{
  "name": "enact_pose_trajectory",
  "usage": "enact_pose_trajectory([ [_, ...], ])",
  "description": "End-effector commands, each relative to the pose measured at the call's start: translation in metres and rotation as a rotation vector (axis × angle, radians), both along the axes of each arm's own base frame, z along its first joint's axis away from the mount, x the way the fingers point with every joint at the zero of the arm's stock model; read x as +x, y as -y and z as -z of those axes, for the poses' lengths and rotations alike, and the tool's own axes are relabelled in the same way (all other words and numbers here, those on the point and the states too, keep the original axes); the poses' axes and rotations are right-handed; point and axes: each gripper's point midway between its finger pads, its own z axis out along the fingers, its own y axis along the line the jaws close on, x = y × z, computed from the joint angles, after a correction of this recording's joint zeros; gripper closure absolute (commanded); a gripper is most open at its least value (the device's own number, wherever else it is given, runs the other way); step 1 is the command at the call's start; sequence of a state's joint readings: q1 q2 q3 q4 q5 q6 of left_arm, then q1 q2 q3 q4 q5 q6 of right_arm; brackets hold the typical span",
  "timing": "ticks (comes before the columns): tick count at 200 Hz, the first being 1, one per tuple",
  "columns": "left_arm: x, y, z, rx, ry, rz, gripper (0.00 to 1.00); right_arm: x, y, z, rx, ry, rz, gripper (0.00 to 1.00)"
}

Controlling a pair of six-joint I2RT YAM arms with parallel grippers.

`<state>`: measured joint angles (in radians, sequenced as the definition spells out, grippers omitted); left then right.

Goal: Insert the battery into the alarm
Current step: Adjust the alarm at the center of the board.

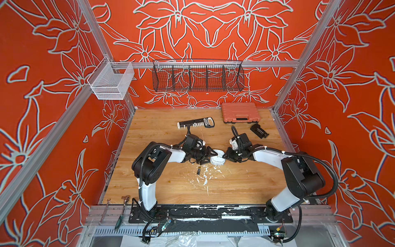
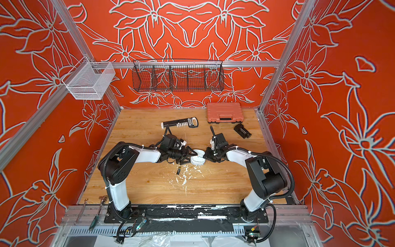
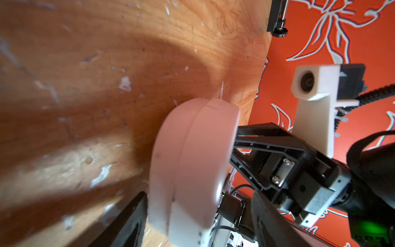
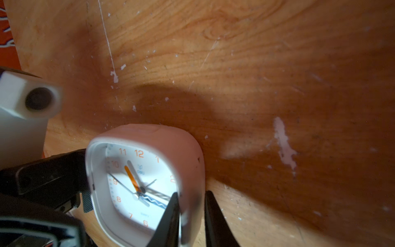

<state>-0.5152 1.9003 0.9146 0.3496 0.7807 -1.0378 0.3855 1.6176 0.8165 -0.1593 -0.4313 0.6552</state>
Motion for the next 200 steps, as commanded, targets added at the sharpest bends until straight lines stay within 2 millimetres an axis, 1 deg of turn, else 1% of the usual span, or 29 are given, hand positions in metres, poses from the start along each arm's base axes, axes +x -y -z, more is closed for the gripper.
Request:
enact_pose_trajectory([
  [1,-0.003,0.007,-0.006,-0.034,0.020,0.026,0.30,-0.010,0.008,0.019,-0.033,-0.078,0.019,0.77],
  [34,-0.003,0.012,-0.011,-0.048,0.039,0.040,0.41,-0.009,0.008,0.020,-0.030,-0.081,0.019,0.77],
  [77,-0.003,0.012,-0.016,-0.049,0.061,0.041,0.55,-0.009,0.008,0.019,-0.030,-0.084,0.017,0.77],
  [110,-0.004,0.010,-0.021,-0.034,0.076,0.037,0.60,-0.008,0.006,0.017,-0.020,-0.081,0.008,0.76],
  [130,-0.004,0.008,-0.023,-0.018,0.088,0.034,0.62,-0.006,0.004,0.011,-0.012,-0.062,0.001,0.75],
  [140,-0.004,0.006,-0.025,0.000,0.094,0.031,0.63,-0.005,0.004,0.006,-0.007,-0.044,-0.003,0.71],
  [151,-0.005,0.004,-0.029,0.028,0.104,0.034,0.64,-0.002,0.003,-0.003,0.001,-0.006,-0.008,0.62],
  [171,-0.007,-0.003,-0.036,0.091,0.125,0.042,0.64,0.006,-0.004,-0.033,0.063,0.131,-0.034,0.48],
  [188,-0.008,-0.010,-0.042,0.138,0.143,0.038,0.65,0.009,-0.006,-0.058,0.101,0.239,-0.042,0.42],
  [200,-0.008,-0.015,-0.048,0.185,0.157,0.044,0.65,0.008,-0.002,-0.071,0.094,0.293,-0.041,0.39],
])
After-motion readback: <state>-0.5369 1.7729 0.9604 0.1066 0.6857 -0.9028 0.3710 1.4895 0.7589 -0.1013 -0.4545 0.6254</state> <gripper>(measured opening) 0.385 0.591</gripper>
